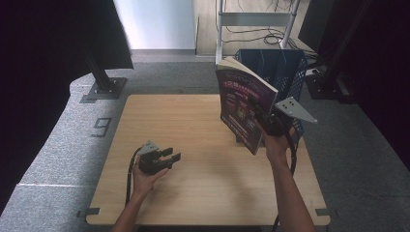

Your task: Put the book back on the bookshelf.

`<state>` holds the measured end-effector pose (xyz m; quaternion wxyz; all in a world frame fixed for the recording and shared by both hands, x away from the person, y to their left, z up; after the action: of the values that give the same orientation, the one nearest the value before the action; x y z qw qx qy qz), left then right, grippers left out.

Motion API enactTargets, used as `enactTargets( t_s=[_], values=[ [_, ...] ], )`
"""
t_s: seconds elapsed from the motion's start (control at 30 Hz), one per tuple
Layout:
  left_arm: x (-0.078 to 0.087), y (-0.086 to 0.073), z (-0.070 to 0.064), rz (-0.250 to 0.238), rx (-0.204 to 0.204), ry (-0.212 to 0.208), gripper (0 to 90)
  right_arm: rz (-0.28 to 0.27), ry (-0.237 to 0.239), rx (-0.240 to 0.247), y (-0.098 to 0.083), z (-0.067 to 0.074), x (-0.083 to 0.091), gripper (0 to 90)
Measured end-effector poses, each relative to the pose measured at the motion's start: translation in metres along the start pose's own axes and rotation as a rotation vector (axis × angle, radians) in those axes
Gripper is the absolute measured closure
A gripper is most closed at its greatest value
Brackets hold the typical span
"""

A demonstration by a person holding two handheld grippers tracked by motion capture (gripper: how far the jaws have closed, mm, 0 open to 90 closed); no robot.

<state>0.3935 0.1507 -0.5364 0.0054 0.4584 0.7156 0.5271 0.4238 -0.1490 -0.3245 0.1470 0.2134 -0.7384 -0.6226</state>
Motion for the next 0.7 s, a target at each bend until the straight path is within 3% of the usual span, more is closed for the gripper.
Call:
enactTargets(
  t_s=[0.7],
  values=[
    [-0.002, -0.001, 0.001, 0.009, 0.004, -0.005, 50.2, 0.018, -0.093, 0.006, -0.008, -0.032, 0.013, 81.6]
  ],
)
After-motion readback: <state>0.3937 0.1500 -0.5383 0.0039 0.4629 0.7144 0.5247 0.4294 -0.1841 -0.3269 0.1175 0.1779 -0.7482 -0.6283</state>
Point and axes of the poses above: each handheld gripper's, and its own axes: x roughly backward along the jaws, y roughly out of its top, z roughly to its left, the point moved 8 cm from there along -x, roughly forward along the jaws, and after that the axes turned 15 degrees about x, right-handed, at the moved point
